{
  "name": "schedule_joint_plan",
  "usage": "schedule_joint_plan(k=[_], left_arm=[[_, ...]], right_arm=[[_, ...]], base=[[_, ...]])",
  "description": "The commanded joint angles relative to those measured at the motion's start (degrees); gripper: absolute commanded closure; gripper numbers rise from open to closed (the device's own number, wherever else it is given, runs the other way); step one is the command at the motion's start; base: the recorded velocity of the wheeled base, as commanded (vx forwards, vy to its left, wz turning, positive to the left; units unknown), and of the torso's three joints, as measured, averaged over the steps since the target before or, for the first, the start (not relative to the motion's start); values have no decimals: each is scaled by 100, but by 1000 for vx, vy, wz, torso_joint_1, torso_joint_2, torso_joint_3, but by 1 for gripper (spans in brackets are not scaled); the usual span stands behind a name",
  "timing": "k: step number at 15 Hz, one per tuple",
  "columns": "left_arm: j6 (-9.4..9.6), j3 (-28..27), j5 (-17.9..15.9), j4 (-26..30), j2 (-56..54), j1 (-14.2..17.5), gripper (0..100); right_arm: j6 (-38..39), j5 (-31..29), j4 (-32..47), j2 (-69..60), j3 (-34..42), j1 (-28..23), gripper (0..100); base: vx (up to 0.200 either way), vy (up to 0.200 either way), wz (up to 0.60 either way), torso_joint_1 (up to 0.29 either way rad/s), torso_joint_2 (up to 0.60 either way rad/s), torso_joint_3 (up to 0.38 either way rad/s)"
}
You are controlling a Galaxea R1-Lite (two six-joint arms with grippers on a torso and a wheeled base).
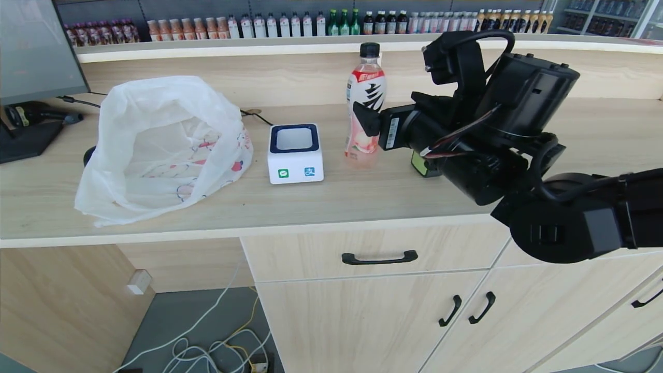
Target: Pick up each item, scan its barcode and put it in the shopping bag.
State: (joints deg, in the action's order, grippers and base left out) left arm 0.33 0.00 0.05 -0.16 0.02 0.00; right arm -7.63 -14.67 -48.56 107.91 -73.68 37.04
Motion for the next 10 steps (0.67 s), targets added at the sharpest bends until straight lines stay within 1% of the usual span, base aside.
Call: schedule_joint_plan(k=[1, 4, 10], left_arm=[[2, 0, 4, -2, -2, 0, 0], [2, 0, 4, -2, -2, 0, 0], [2, 0, -5, -2, -2, 0, 0]], right_arm=[[34, -19, -22, 389, -410, -65, 0], [130, 34, -22, 591, -656, -65, 0], [157, 25, -22, 793, -779, -56, 0]], base=[[0, 0, 0, 0, 0, 0], [0, 0, 0, 0, 0, 0], [0, 0, 0, 0, 0, 0]])
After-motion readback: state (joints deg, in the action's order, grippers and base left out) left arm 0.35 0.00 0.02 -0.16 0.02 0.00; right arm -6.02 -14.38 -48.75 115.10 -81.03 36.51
